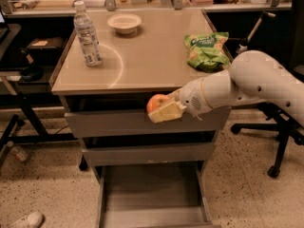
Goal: Pick orange from bottom drawer and place on counter
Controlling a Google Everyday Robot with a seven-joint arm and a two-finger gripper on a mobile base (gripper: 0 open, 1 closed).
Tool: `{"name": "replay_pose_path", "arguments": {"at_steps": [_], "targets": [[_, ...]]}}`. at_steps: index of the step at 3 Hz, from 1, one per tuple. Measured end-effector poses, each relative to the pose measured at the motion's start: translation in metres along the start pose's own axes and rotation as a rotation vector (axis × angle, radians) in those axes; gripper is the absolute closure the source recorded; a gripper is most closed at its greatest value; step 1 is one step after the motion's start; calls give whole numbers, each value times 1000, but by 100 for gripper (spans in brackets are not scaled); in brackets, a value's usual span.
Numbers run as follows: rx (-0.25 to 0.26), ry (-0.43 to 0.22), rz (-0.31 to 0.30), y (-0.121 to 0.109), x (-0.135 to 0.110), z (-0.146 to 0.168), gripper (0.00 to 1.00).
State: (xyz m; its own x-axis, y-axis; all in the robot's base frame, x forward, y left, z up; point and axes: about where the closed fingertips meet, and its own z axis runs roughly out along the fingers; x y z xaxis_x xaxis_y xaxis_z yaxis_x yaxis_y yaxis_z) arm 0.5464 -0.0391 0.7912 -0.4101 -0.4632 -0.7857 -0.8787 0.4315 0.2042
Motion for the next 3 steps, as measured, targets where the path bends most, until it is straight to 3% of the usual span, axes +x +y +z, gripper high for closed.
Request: {"name": "replay_pose_path", "arguments": {"at_steps": [1, 2, 3], "targets": [[27, -13, 27, -58, -27, -4, 100], [31, -12, 26, -48, -25, -6, 100], [73, -23, 31, -26, -27, -29, 100]]}}
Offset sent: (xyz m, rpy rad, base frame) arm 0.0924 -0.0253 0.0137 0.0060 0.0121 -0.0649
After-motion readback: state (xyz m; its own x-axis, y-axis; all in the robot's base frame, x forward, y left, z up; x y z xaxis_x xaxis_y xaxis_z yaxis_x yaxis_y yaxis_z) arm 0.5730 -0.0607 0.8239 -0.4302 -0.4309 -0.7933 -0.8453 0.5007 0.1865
